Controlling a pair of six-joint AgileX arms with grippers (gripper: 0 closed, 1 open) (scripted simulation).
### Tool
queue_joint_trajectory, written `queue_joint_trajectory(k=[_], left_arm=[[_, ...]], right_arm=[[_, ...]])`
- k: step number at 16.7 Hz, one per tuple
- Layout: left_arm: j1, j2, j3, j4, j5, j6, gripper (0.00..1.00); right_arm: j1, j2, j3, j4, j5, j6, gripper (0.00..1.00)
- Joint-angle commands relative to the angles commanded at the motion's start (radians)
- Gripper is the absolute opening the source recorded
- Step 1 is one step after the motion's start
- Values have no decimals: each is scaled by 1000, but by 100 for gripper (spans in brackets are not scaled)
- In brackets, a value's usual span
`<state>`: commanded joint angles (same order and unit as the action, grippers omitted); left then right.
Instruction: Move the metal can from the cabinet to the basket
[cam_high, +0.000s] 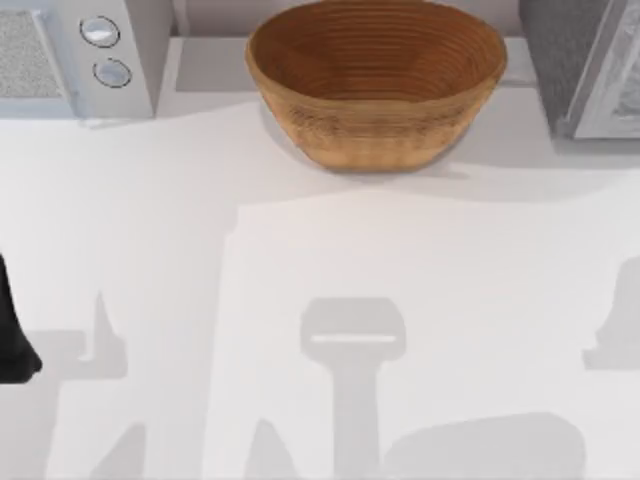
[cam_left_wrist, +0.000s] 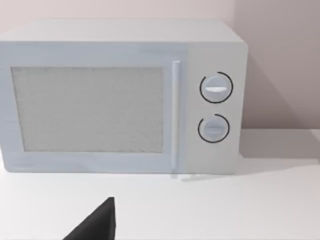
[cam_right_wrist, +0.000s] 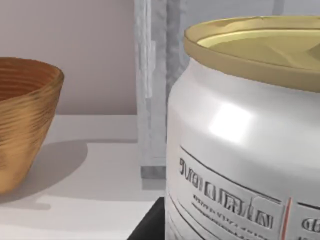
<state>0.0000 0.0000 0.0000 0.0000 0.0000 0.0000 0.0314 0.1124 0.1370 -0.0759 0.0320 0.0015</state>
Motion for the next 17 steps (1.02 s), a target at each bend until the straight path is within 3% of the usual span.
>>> queue_joint_trajectory(k=[4, 10, 17], left_arm=[[0, 0, 0, 0, 0, 0, 100], [0, 0, 0, 0, 0, 0, 100], [0, 0, 0, 0, 0, 0, 100]], right_arm=[[-30, -107, -131, 72, -30, -1, 0], [-28, -105, -143, 73, -31, 0, 0], [67, 188, 95, 168, 81, 2, 0]])
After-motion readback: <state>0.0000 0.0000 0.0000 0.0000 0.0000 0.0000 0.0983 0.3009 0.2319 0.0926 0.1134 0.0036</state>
